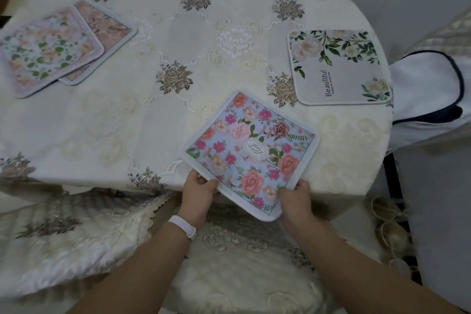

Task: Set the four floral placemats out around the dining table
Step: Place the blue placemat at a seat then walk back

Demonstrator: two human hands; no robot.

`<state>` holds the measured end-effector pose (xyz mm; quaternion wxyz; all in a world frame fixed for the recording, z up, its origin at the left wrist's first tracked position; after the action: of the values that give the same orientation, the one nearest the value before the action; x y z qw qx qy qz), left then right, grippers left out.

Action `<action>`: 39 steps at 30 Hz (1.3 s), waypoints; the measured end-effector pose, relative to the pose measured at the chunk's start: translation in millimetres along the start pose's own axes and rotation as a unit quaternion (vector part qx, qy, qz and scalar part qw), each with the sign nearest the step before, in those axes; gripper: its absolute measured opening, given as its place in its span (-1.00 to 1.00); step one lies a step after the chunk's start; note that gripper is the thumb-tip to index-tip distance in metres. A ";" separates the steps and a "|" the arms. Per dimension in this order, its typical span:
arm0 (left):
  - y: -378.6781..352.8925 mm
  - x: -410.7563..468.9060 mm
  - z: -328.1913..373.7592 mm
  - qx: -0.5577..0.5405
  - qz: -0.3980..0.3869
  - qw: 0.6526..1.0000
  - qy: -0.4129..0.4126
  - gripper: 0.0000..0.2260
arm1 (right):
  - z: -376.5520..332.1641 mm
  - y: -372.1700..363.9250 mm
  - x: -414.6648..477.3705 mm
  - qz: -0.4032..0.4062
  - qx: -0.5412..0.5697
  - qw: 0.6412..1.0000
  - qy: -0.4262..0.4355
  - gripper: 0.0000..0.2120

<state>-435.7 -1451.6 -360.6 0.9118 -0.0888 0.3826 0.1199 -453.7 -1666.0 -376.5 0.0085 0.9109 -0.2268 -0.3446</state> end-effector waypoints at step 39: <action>16.0 46.6 75.6 0.123 -0.135 0.983 0.011 -0.50 | -102.7 22.1 104.0 -0.159 -0.119 0.975 0.095 -0.68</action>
<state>-357.5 -1410.1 -343.0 0.9194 -0.0279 0.3887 -0.0538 -329.3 -1743.9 -359.3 0.0836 0.9562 -0.0344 -0.2783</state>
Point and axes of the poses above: each hand's wrist, its own x-axis towards the middle knuckle, its own y-axis out of the back of the hand, z = x × y, the point moved 2 cm from there along x, towards the middle knuckle, and after that the axes turned 8 degrees about y, right-handed, at the moved point
